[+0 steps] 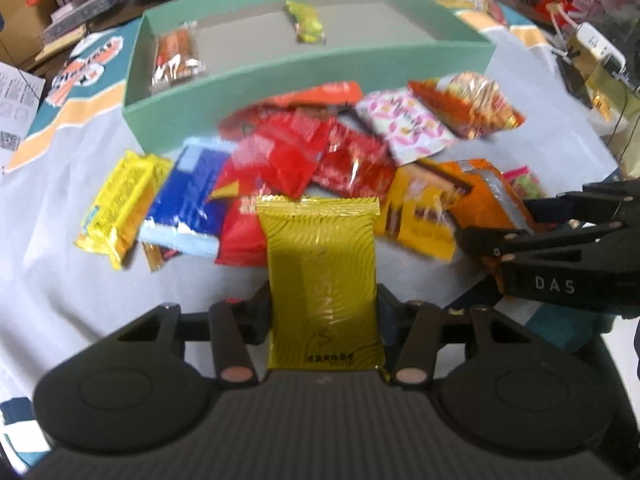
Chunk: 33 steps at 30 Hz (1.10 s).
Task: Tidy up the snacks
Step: 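Lift both packs into the green tray, lay them in a row, release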
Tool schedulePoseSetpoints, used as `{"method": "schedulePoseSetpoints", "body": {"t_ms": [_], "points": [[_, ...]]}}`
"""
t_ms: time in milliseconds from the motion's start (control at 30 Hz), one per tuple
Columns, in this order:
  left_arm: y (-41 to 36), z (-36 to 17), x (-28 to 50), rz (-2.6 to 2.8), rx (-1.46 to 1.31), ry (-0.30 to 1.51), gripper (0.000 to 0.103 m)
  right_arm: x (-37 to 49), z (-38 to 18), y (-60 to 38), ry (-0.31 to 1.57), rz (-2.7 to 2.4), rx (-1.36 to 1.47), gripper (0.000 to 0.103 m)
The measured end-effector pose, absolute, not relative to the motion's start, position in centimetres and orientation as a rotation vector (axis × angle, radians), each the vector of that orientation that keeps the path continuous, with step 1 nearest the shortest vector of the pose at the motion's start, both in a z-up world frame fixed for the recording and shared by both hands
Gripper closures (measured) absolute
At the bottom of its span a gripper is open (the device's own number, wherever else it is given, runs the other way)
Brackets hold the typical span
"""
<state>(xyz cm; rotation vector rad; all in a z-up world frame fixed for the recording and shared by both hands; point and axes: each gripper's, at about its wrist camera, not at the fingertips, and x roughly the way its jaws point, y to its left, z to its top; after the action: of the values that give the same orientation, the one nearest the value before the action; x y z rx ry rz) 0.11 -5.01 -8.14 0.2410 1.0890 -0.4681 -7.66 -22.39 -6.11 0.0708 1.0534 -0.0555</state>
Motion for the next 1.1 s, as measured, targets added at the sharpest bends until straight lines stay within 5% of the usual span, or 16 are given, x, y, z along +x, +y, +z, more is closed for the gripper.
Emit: {"method": "schedulePoseSetpoints", "body": {"t_ms": [567,833,1100], "points": [[-4.7,2.6,5.4,-0.491,0.101,0.901,0.052,-3.0,4.0,-27.5,0.895,-0.037,0.122,0.054],[-6.3,1.6,18.2,-0.348,0.084,0.934,0.052,8.1,4.3,-30.8,0.878,-0.047,0.125,0.054],[-7.7,-3.2,27.1,-0.280,0.084,1.003,0.052,17.9,-1.0,-32.9,0.932,-0.061,0.089,0.053]]}}
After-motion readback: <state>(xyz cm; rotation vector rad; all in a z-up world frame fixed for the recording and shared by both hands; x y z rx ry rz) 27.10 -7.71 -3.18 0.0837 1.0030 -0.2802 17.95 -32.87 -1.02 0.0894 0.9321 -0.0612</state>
